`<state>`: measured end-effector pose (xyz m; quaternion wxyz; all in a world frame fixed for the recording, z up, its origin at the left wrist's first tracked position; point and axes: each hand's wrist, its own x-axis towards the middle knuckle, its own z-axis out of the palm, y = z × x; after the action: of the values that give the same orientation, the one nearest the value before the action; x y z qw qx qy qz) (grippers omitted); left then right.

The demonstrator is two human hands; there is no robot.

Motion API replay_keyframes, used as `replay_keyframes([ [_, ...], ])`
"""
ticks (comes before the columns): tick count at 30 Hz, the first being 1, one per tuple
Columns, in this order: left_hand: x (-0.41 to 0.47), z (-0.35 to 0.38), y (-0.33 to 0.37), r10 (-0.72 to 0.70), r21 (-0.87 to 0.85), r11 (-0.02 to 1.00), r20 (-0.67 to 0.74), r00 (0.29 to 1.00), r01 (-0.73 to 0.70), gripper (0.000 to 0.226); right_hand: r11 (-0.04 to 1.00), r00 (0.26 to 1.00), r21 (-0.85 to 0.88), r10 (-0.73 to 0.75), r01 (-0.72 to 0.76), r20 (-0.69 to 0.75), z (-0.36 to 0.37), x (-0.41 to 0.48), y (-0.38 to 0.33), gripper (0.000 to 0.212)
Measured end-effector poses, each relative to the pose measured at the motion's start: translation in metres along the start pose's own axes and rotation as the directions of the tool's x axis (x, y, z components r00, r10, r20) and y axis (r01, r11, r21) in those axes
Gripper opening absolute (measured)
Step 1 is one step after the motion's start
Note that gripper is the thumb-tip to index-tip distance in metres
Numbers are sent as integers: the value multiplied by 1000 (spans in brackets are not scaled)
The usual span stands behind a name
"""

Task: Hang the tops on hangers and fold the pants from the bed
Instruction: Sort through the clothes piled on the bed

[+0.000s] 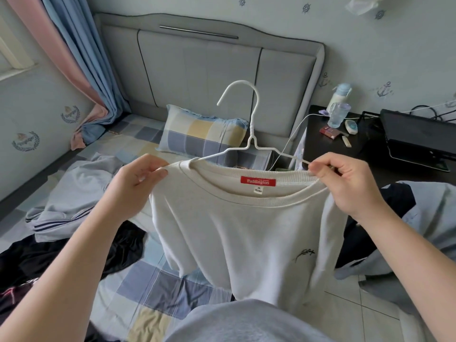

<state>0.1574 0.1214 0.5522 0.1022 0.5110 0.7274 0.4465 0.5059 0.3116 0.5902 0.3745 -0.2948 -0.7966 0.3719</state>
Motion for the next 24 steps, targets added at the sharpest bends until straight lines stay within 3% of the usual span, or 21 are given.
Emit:
replay_keyframes([
  [8,1,15,26,25,-16,1000,-141,990,-27,38,994,981,-105,35,-15,190,-14,10,-2,19],
  [13,3,15,32,65,-54,996,-102,993,-71,20,997,976,-72,11,5,217,-10,15,-10,31],
  [20,1,15,29,73,-144,985,-152,986,-96,17,999,965,-18,33,-30,261,-11,25,-16,19],
  [24,3,20,38,110,-113,986,-125,986,-124,14,991,947,-135,46,-3,317,11,25,-19,39],
])
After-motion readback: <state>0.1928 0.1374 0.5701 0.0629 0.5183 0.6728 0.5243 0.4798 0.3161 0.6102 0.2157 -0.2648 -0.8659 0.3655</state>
